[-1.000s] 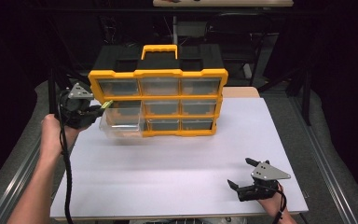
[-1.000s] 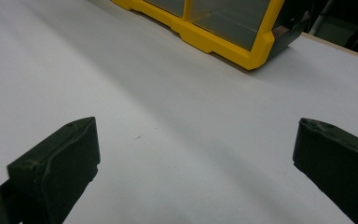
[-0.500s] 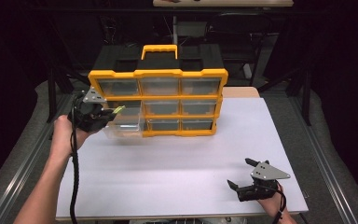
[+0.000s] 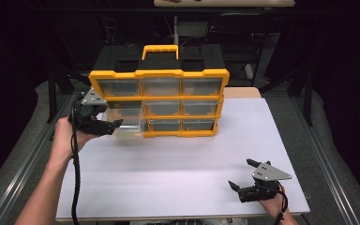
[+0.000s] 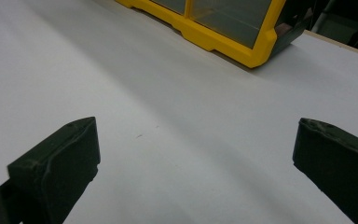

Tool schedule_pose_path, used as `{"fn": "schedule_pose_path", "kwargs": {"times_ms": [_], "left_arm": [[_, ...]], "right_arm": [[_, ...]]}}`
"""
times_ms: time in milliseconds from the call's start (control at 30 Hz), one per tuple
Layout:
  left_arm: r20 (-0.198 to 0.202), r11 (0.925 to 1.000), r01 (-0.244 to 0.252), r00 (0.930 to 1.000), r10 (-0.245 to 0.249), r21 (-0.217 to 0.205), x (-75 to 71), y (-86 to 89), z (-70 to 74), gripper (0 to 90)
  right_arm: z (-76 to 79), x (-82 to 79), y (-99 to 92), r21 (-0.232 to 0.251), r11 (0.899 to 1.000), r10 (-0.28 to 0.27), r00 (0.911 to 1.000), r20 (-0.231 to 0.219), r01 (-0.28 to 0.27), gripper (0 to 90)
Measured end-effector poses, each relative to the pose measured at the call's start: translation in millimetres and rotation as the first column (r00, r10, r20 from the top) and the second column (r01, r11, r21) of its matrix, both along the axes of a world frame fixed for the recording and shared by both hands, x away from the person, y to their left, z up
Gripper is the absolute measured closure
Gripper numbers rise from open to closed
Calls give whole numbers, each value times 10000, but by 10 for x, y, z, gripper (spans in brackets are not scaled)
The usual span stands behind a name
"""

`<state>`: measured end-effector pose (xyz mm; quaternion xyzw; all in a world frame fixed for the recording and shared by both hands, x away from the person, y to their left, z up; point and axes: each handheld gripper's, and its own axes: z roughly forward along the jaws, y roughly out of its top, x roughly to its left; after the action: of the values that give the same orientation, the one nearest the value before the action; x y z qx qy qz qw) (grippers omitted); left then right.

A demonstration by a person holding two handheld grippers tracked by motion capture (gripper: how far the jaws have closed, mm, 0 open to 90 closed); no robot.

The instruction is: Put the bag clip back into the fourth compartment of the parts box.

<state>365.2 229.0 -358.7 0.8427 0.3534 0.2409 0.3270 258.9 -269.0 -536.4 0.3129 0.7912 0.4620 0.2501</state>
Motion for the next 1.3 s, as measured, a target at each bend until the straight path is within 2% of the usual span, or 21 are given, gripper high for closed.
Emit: {"fn": "schedule_pose_path", "kwargs": {"times_ms": [67,233,533,800,967,1300], "left_arm": [[119,9997,-160,9998,162,-182,-16,40,5,140],[174,9988,-306,9994,312,-370,-81,118,-28,2],[485,9953,-827,9952,852,-497,-259,236,-190,0],[424,9920,-1120,9925,1146,-589,-397,310,-374,0],[419,9860,-1410,9885,1451,-887,-484,364,-509,0],[382,9824,-1617,9854,1658,-932,-657,405,-708,0]], "right_arm": [[3,-4,5,-15,10000,-1,10000,0,1,2],[2,-3,5,9,10000,-19,10000,-28,19,1],[2,-1,1,33,10000,9,10000,-14,-9,2],[8,-3,1,42,10000,-2,10000,-21,2,2],[11,-1,-2,9,10000,-97,10000,21,97,9],[12,-4,-1,6,10000,-72,10000,51,72,8]]}}
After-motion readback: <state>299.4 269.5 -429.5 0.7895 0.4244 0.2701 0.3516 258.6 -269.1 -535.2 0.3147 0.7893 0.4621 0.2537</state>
